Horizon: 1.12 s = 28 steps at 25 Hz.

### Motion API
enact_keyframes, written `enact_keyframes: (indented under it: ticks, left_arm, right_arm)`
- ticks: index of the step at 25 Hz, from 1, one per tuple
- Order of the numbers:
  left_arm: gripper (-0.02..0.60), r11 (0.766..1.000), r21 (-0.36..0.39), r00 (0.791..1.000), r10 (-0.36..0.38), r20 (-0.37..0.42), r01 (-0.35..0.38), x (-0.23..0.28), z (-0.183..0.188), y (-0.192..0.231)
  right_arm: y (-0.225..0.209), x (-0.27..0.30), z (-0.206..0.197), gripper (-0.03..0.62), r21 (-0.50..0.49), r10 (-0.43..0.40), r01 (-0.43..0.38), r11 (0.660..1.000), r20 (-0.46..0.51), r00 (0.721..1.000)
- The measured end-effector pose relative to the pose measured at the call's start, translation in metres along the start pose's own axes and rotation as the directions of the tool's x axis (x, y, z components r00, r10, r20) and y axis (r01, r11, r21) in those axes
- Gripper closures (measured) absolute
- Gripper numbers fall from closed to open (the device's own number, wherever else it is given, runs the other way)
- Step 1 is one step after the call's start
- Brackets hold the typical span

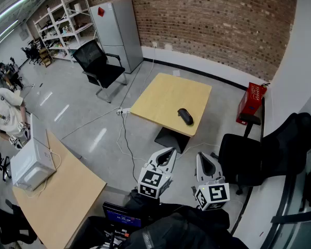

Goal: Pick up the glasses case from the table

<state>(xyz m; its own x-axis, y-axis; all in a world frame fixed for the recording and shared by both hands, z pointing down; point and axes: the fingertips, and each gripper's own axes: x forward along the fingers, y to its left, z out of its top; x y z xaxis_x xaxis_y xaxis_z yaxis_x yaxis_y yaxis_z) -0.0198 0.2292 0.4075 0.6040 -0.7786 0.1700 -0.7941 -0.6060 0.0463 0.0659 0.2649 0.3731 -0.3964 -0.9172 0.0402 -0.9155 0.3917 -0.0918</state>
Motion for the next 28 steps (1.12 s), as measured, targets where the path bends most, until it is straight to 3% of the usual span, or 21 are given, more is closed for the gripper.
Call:
enact_keyframes:
  ticks: [14, 28]
  left_arm:
    - [0.581, 1.000, -0.012, 1.000, 0.010, -0.016, -0.010, 0.003, -0.007, -0.010]
    - [0.581, 0.999, -0.032, 0.997, 0.023, -0.080, -0.026, 0.011, -0.034, -0.018]
  right_arm:
    - [-0.001, -0.011, -0.005, 0.591, -0.001, 0.040, -0.040, 0.999, -0.001, 0.999]
    - [-0.021, -0.015, -0.040, 0.591, 0.056, 0.040, -0.036, 0.998, -0.082, 0.996]
